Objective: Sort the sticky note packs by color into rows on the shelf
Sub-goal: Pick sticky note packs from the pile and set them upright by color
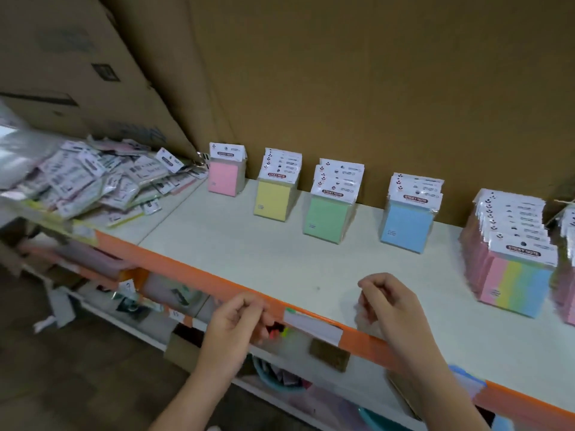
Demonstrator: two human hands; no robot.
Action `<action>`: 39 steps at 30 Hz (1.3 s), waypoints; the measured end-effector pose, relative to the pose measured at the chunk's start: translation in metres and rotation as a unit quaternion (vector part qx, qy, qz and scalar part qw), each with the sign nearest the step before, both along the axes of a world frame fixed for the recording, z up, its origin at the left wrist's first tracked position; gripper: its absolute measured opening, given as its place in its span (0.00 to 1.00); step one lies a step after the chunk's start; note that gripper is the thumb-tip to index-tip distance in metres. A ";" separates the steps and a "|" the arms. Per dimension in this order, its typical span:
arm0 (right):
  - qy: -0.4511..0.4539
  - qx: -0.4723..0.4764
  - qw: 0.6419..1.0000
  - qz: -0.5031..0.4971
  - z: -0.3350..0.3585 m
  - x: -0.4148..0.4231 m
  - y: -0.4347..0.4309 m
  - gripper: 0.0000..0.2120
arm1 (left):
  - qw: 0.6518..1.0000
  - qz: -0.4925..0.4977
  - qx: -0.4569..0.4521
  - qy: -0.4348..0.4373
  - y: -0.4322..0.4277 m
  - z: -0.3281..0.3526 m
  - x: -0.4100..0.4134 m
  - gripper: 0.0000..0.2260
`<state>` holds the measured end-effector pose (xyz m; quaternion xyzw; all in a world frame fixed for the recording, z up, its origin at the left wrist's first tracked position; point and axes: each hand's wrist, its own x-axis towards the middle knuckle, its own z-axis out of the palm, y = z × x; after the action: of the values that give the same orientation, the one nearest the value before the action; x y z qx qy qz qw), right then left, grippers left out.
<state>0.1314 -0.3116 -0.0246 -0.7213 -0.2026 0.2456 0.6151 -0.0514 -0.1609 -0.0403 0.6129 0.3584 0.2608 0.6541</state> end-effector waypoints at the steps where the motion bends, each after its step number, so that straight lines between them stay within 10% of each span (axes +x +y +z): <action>1: -0.006 0.007 1.000 0.011 0.001 -0.007 0.009 0.07 | 1.000 0.023 -0.006 0.000 0.007 0.000 -0.014 0.12; 17: -0.027 0.022 0.996 0.083 -0.005 -0.190 0.235 0.11 | 0.989 0.147 0.001 -0.016 0.224 -0.007 -0.242 0.13; 30: -0.050 -0.021 0.996 0.073 0.018 -0.211 0.423 0.07 | 0.991 0.041 0.118 0.048 0.375 0.024 -0.212 0.09; 35: -0.101 -0.110 0.987 0.060 0.006 -0.187 0.481 0.14 | 0.927 -0.010 0.350 0.133 0.428 0.028 -0.179 0.04; 39: -0.079 -0.153 0.984 0.043 -0.008 -0.173 0.504 0.18 | 0.840 -0.076 0.474 0.252 0.468 0.021 -0.160 0.22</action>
<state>-0.0420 0.1927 -0.0328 -0.8146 -0.2414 0.2423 0.4685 -0.2109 0.3069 -0.0191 0.9181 0.2953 0.1851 0.1886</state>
